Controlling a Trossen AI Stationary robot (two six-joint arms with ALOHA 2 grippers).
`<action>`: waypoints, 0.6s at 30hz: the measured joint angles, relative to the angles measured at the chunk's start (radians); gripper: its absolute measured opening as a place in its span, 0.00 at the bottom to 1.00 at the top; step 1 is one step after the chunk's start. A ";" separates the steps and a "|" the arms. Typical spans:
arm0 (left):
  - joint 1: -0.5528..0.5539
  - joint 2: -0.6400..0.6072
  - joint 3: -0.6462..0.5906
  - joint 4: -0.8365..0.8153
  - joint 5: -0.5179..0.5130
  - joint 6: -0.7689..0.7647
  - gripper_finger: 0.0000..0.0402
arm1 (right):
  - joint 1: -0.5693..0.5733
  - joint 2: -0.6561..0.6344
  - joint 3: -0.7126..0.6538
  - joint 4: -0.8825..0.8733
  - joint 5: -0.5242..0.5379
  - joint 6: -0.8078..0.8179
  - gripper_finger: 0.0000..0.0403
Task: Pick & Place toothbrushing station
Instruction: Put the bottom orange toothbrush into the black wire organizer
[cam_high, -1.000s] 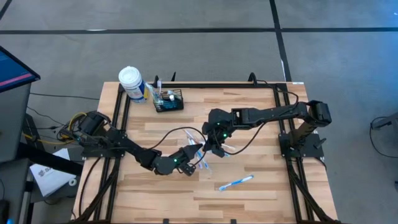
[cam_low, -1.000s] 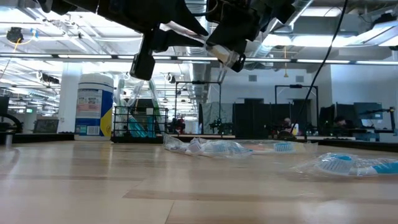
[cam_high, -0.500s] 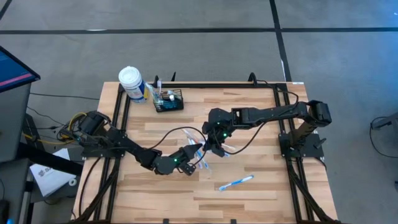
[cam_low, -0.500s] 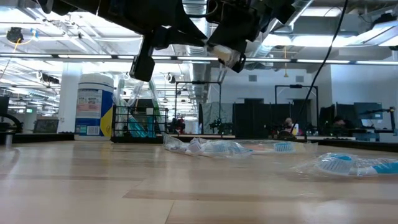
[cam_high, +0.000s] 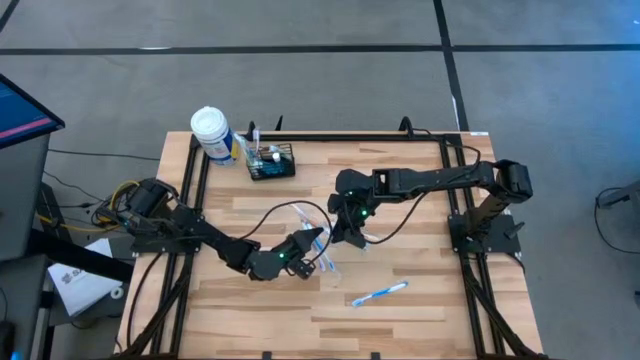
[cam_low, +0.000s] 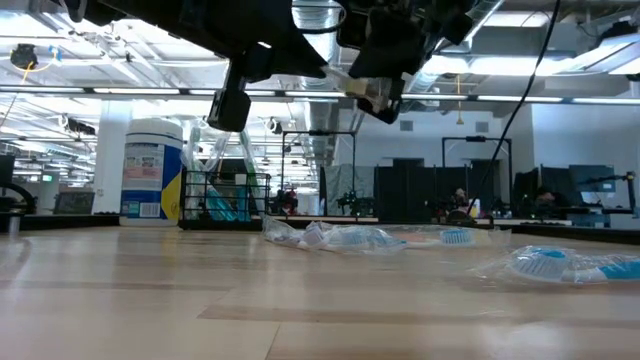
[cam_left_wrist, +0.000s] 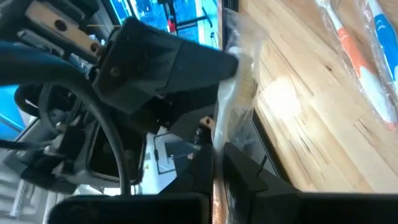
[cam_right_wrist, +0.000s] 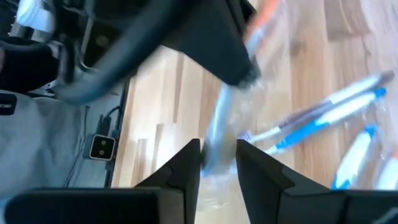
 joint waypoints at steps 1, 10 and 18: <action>0.001 0.000 0.000 0.000 -0.004 -0.001 0.02 | -0.008 0.000 0.000 -0.008 -0.001 -0.002 0.24; 0.061 0.000 -0.023 -0.017 -0.001 -0.075 0.02 | -0.027 -0.039 -0.002 -0.039 -0.030 -0.027 0.25; 0.095 -0.029 -0.052 -0.011 -0.044 -0.175 0.02 | -0.025 -0.140 0.000 -0.094 0.056 -0.051 0.25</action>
